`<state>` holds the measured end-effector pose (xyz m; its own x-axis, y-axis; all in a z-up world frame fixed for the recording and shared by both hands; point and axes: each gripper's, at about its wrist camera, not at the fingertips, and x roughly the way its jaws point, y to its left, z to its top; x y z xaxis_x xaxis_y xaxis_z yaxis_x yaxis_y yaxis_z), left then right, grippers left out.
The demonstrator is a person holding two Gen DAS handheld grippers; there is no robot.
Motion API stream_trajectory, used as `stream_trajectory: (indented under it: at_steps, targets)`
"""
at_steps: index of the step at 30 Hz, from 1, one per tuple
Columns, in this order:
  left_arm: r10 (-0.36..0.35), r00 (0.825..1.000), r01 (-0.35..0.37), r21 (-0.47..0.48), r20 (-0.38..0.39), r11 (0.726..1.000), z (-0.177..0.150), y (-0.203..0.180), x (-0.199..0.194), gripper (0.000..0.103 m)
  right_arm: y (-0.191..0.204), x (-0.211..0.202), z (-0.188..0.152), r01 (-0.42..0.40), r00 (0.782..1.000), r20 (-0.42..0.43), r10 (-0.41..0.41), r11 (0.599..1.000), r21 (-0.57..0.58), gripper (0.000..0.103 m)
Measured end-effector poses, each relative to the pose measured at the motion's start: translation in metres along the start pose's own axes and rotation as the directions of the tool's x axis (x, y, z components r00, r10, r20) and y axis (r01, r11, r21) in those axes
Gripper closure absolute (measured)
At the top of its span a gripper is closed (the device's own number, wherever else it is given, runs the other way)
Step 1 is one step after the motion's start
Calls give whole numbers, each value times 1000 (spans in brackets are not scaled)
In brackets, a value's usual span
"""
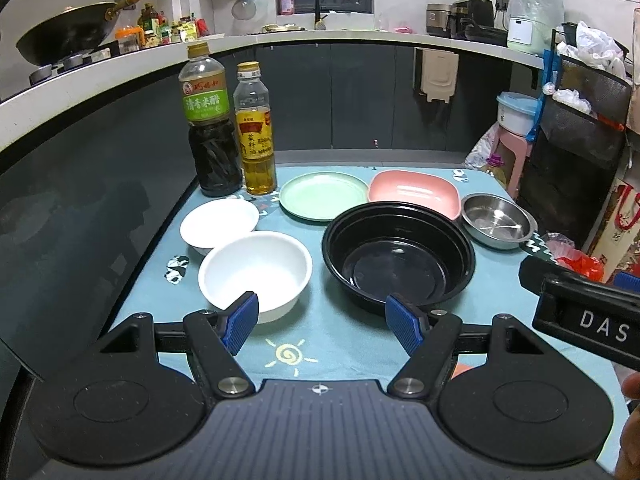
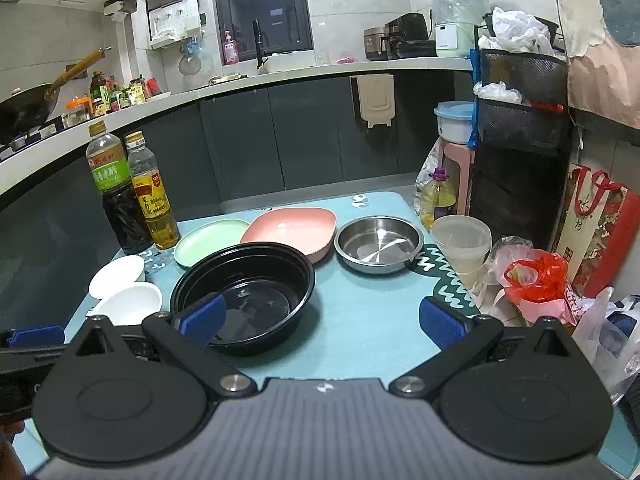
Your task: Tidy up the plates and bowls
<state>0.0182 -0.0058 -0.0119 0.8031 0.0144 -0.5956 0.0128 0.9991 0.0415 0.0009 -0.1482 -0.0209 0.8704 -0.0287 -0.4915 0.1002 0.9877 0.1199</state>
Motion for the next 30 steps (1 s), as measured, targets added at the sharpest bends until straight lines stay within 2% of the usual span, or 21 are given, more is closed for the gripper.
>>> stream_trajectory:
  at_steps: [6,11,15,30]
  targets:
    - [32,999,-32,7,12,999,0,-3,5,35,-3,4,1,-2,1000,-11,2,1000,2,48]
    - [21,1000,-21,7,11,1000,1,-6,9,42,-6,10,3,1,1000,-25,-1,1000,11,48]
    - [14,999,-14,3,30,1000,2,-6,10,42,-7,11,3,1,1000,-22,-1,1000,9,48]
    - [-31,999,31,35,-16,999,4,-15,24,42,-13,22,4,16,999,-41,-15,1000,18,48]
